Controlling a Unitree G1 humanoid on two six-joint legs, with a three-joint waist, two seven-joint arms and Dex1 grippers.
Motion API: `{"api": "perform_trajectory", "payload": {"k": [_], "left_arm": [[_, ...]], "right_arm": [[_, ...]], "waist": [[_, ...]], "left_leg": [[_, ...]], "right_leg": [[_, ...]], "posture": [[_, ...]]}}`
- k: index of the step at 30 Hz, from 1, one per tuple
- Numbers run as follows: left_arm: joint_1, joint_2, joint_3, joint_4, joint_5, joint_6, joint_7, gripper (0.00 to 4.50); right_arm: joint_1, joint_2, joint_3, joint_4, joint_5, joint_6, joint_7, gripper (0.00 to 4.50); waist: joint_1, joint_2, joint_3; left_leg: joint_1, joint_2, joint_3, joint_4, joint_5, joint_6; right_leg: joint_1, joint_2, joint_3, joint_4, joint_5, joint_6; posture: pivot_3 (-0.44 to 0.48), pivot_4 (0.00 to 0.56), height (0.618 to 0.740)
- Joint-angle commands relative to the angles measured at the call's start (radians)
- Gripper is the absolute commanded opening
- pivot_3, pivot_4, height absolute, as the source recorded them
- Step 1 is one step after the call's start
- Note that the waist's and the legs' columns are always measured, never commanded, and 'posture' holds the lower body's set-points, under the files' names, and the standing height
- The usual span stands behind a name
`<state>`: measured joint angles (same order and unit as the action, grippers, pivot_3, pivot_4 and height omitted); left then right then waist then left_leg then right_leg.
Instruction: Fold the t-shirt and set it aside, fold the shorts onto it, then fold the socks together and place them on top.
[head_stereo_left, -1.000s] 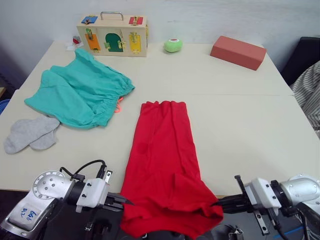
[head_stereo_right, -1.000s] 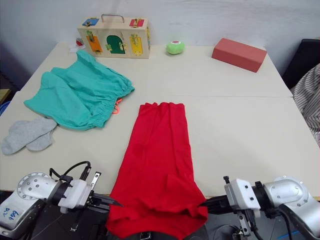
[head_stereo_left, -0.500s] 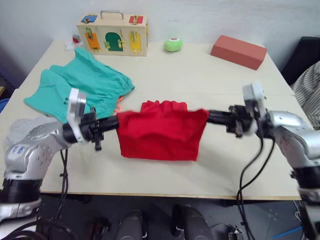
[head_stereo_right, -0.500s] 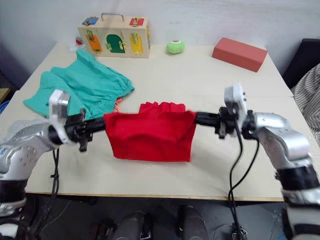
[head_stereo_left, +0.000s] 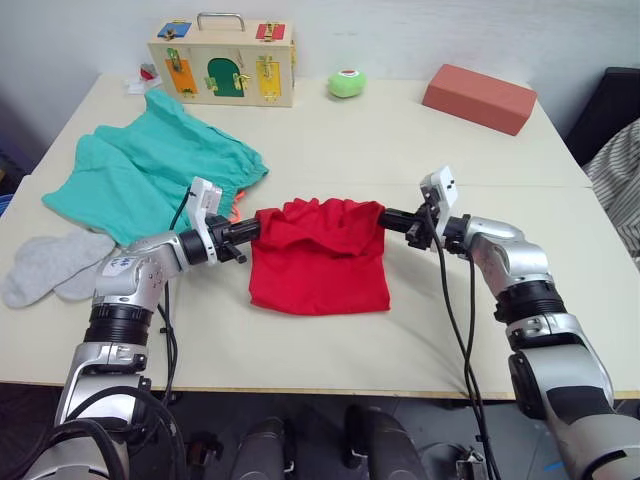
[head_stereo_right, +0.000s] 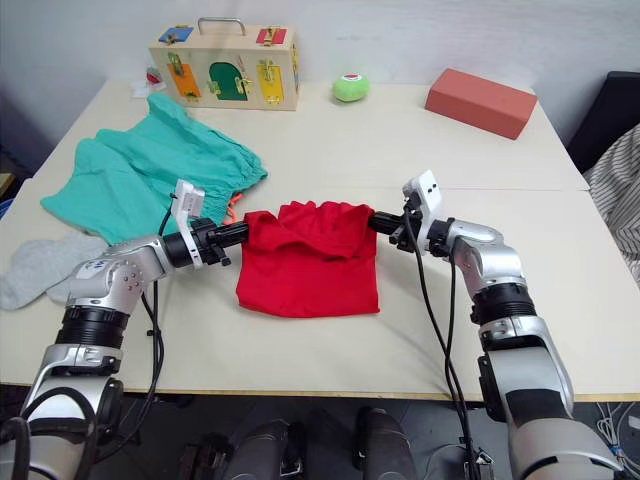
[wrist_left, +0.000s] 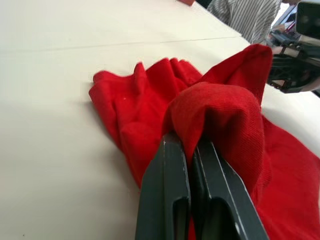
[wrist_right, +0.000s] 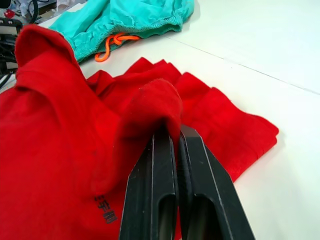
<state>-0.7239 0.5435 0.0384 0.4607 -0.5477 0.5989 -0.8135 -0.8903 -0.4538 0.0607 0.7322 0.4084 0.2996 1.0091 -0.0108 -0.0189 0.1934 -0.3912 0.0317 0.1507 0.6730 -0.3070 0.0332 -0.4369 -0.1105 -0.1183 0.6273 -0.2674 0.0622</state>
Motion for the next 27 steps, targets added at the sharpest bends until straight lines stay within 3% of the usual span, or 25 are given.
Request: {"api": "perform_trajectory", "payload": {"k": [1, 6, 8, 17, 21, 25, 27], "left_arm": [[-0.049, -0.025, 0.04, 0.057, 0.03, -0.05, 0.018, 0.03], [-0.1, -0.075, 0.083, 0.16, 0.04, -0.066, 0.028, 0.03], [-0.113, -0.087, 0.094, 0.176, 0.042, -0.05, 0.036, 0.49], [-0.16, -0.152, 0.169, 0.28, 0.123, -0.222, 0.233, 3.13], [-0.135, -0.162, 0.173, 0.19, 0.133, -0.267, 0.245, 4.35], [-0.072, -0.157, 0.161, 0.026, 0.134, -0.283, 0.231, 4.36], [0.017, -0.112, 0.112, -0.138, 0.153, -0.314, 0.145, 4.36]], "right_arm": [[-0.037, 0.017, -0.055, 0.046, -0.014, -0.027, -0.021, 0.0], [-0.061, 0.051, -0.114, 0.116, -0.025, -0.009, -0.098, 0.0], [-0.073, 0.061, -0.147, 0.123, -0.005, 0.037, -0.117, 0.0], [-0.106, 0.104, -0.274, 0.203, -0.035, -0.123, -0.357, 2.99], [-0.081, 0.101, -0.312, 0.163, -0.022, -0.151, -0.389, 4.37], [-0.017, 0.088, -0.317, 0.046, -0.025, -0.209, -0.341, 4.44], [0.08, 0.057, -0.262, -0.135, -0.023, -0.236, -0.196, 4.44]], "waist": [[-0.005, 0.0, 0.0], [-0.018, 0.0, 0.0], [-0.018, 0.0, 0.0], [-0.021, 0.0, 0.0], [-0.02, 0.0, 0.0], [-0.02, 0.0, 0.0], [-0.02, 0.0, 0.0]], "left_leg": [[0.0, 0.0, 0.0, 0.001, 0.0, 0.0], [0.0, 0.0, -0.001, 0.004, 0.0, 0.0], [0.0, 0.0, -0.001, 0.004, 0.0, 0.0], [0.0, 0.0, 0.0, 0.003, 0.0, 0.0], [-0.001, 0.0, 0.0, 0.002, 0.0, 0.0], [-0.001, 0.0, 0.0, 0.001, 0.0, 0.0], [-0.001, 0.0, 0.0, 0.001, 0.0, 0.0]], "right_leg": [[0.0, 0.0, 0.0, 0.001, 0.0, 0.0], [0.0, -0.002, 0.001, 0.003, 0.0, 0.0], [0.0, -0.002, 0.001, 0.003, 0.0, 0.0], [-0.001, -0.002, 0.001, 0.003, 0.0, 0.001], [-0.001, -0.002, 0.001, 0.002, 0.0, 0.001], [-0.001, -0.003, 0.002, 0.002, 0.001, 0.001], [-0.001, -0.002, 0.002, 0.002, 0.001, 0.001]], "posture": [[0.0, 0.15, 0.74], [0.0, 0.15, 0.74], [0.0, 0.15, 0.74], [0.0, 0.15, 0.74], [0.0, 0.15, 0.74], [0.0, 0.15, 0.74], [0.0, 0.15, 0.74]]}}
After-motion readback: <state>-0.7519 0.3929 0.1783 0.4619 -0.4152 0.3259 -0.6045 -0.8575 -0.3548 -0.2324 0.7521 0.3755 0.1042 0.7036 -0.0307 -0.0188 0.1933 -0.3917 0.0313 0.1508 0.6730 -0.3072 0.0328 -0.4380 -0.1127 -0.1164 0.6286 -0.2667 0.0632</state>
